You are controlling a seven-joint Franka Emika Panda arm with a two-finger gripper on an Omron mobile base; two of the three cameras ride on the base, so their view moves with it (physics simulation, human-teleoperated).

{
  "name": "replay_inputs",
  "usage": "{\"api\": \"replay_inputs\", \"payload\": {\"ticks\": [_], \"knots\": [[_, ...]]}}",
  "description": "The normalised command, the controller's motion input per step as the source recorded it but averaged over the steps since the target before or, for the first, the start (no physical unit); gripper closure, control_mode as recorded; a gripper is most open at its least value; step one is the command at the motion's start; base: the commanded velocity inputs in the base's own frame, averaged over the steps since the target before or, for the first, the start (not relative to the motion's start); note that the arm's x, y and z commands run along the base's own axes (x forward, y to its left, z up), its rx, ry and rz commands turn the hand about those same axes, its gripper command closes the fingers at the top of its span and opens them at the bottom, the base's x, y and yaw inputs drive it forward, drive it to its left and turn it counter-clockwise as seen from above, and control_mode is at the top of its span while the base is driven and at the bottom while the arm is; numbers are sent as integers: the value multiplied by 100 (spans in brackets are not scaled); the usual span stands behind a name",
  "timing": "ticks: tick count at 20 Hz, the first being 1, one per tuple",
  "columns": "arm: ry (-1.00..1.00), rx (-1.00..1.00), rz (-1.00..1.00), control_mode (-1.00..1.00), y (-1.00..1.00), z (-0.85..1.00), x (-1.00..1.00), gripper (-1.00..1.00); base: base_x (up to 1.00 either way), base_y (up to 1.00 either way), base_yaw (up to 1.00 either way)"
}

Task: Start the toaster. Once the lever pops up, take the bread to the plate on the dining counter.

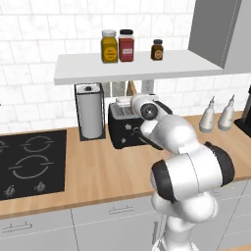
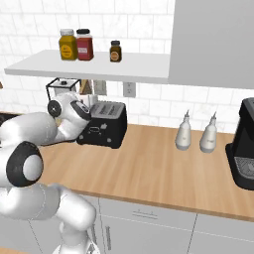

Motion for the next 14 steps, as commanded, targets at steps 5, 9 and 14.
{"api": "replay_inputs", "payload": {"ticks": [5, 9, 14], "knots": [[0, 3, -5, -100, 15, 60, -96, 100, 0, 0, 0], [0, 4, -5, -100, 3, 91, -100, 100, 0, 0, 0], [0, 6, -6, -100, 2, 95, -99, 100, 0, 0, 0]]}}
